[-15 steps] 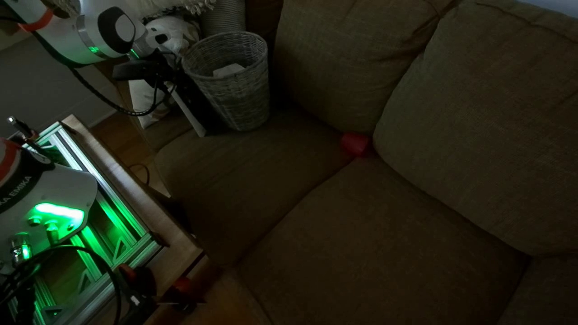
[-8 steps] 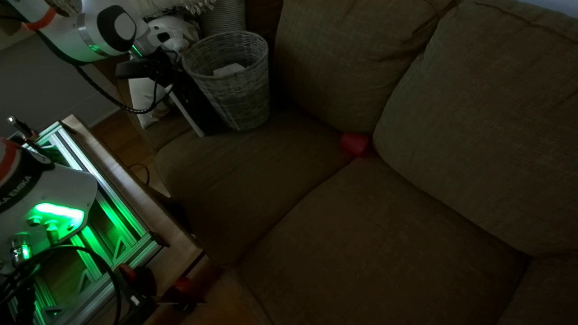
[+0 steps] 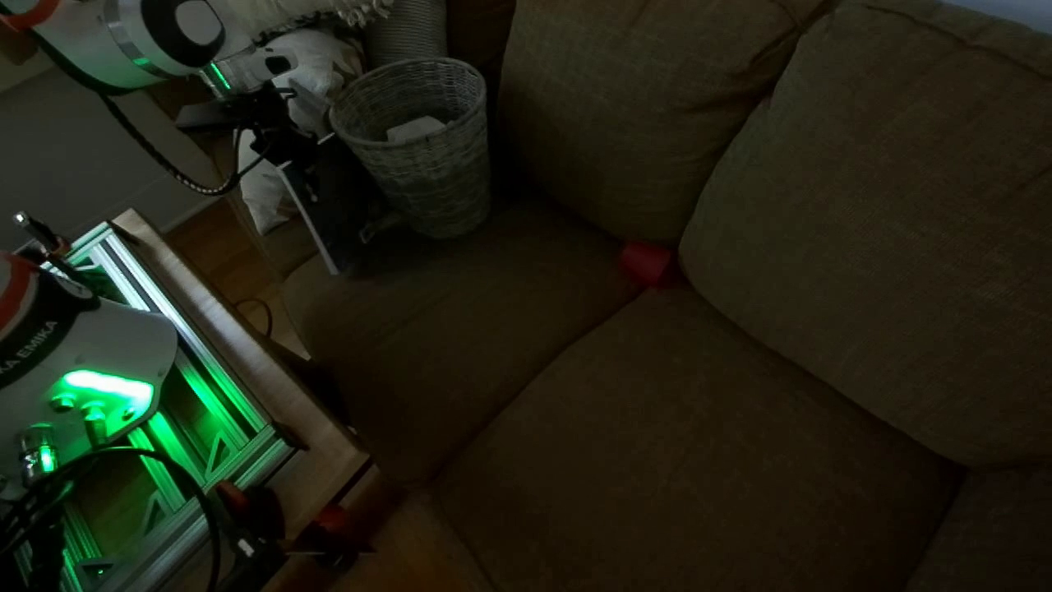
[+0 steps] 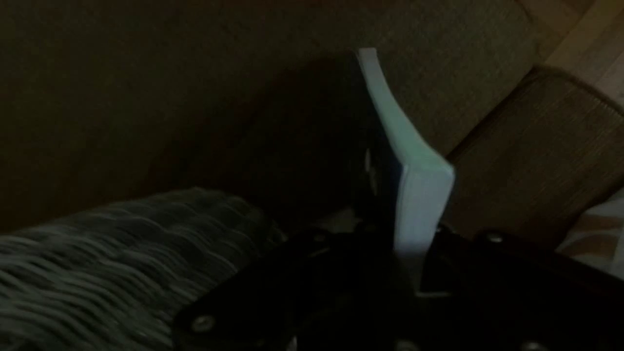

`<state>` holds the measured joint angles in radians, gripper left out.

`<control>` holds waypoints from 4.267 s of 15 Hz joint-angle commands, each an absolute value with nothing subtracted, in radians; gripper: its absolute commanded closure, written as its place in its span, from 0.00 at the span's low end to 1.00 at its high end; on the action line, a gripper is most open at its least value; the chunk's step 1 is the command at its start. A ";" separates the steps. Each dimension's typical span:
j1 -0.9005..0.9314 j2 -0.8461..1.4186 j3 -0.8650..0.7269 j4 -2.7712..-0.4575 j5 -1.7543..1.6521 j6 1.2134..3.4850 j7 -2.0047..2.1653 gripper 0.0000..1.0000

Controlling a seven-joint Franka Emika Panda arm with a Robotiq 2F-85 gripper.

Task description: Put the blue book in the basket.

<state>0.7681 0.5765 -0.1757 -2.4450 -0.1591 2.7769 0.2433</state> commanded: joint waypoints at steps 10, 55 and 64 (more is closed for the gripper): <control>0.815 -0.158 -0.217 -2.687 -0.379 2.632 0.454 0.97; 0.076 0.048 0.088 -2.366 -0.073 2.519 0.334 0.97; 0.010 0.341 0.094 -2.328 0.140 2.741 0.162 0.97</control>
<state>0.0606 0.2393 0.0445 -2.3764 -0.0254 2.7158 0.2978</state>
